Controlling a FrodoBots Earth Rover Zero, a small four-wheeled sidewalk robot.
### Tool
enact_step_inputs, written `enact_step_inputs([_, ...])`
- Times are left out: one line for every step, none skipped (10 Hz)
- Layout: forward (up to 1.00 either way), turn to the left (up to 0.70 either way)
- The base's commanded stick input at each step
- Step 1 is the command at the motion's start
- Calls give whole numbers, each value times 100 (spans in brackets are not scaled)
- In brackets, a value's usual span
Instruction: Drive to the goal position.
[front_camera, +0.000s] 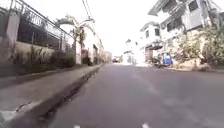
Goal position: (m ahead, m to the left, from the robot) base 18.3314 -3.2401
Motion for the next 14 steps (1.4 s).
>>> enact_step_inputs([100,0])
enact_step_inputs([100,0])
enact_step_inputs([100,0])
enact_step_inputs([100,0])
enact_step_inputs([100,0])
enact_step_inputs([100,0])
enact_step_inputs([100,0])
enact_step_inputs([100,0])
enact_step_inputs([100,0])
enact_step_inputs([100,0])
enact_step_inputs([100,0])
enact_step_inputs([100,0])
enact_step_inputs([100,0])
enact_step_inputs([100,-40])
